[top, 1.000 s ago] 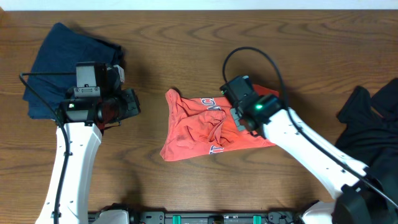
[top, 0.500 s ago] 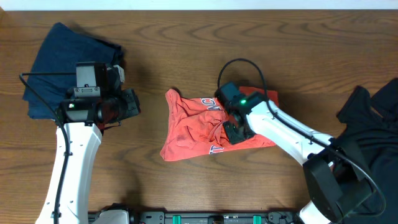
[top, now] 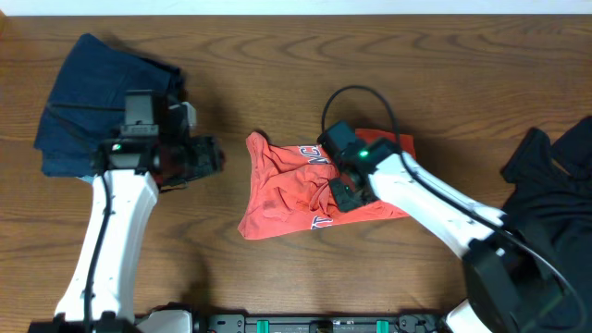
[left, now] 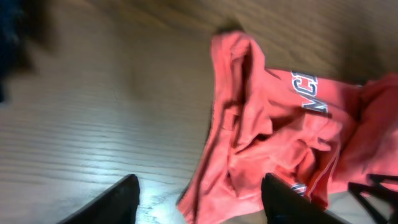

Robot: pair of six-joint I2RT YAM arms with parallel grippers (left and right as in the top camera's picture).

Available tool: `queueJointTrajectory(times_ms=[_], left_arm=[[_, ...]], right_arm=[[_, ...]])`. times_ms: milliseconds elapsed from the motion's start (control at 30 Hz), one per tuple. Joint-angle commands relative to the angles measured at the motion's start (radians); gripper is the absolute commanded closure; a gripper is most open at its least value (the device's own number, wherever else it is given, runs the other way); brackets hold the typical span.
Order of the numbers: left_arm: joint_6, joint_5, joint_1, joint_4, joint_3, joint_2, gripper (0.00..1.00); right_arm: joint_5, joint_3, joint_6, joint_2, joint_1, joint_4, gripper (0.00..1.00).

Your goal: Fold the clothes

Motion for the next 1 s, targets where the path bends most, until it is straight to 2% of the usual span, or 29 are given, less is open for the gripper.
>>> queueJointTrajectory(times_ms=[0, 133, 300, 467, 600, 733, 833, 900, 933, 967], left_arm=[[0.048, 0.039, -0.034, -0.005, 0.012, 0.072, 0.25], [0.08, 0.058, -0.073, 0.007, 0.012, 0.197, 0.18], [0.192, 0.249, -0.112, 0.051, 0.012, 0.375, 0.15], [0.195, 0.34, -0.135, 0.116, 0.012, 0.504, 0.14], [0.194, 0.35, -0.156, 0.131, 0.012, 0.567, 0.15], [0.194, 0.35, -0.198, 0.132, 0.012, 0.609, 0.35], [0.195, 0.349, -0.241, 0.135, 0.012, 0.629, 0.6], [0.194, 0.33, -0.262, 0.134, 0.012, 0.629, 0.86], [0.193, 0.318, -0.267, 0.13, 0.012, 0.627, 0.93], [0.193, 0.316, -0.267, 0.126, 0.012, 0.625, 0.94]], right_arm=[[0.014, 0.021, 0.021, -0.097, -0.06, 0.016, 0.51], [-0.059, 0.021, 0.037, -0.123, -0.16, 0.019, 0.45], [-0.151, 0.017, 0.036, -0.115, -0.253, 0.018, 0.45], [-0.164, 0.017, 0.03, -0.115, -0.289, 0.018, 0.46], [-0.165, 0.017, 0.025, -0.115, -0.29, 0.014, 0.45], [-0.164, 0.017, 0.025, -0.115, -0.29, 0.018, 0.46], [-0.161, 0.017, 0.025, -0.115, -0.29, 0.018, 0.45], [-0.161, 0.017, 0.025, -0.115, -0.29, 0.015, 0.45], [-0.161, 0.017, 0.025, -0.115, -0.29, 0.015, 0.45], [-0.161, 0.017, 0.025, -0.115, -0.29, 0.015, 0.45]])
